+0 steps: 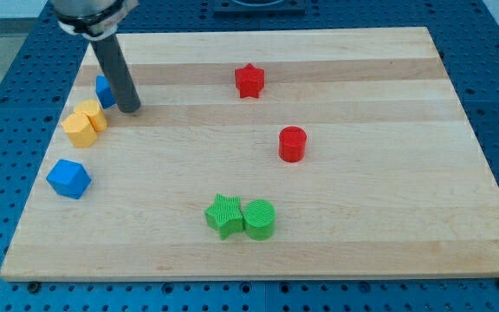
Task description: Move the blue triangle to the top left of the red star
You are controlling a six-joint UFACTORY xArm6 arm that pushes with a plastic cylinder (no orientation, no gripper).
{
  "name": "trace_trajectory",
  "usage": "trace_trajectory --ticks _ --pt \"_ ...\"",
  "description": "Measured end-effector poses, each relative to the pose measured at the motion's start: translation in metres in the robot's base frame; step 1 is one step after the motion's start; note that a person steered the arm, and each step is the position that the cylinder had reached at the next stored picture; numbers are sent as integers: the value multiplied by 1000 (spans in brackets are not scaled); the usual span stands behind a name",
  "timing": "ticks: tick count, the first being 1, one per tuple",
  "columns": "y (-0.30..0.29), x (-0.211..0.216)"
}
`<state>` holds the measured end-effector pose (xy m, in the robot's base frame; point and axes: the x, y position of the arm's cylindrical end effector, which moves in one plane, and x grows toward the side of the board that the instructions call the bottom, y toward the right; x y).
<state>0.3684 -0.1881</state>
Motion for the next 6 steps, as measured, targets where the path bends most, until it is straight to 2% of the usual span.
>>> trace_trajectory --ticks 1,3,5,6 --pt "24 1" --pt "25 1" --pt "101 44" --pt "99 8"
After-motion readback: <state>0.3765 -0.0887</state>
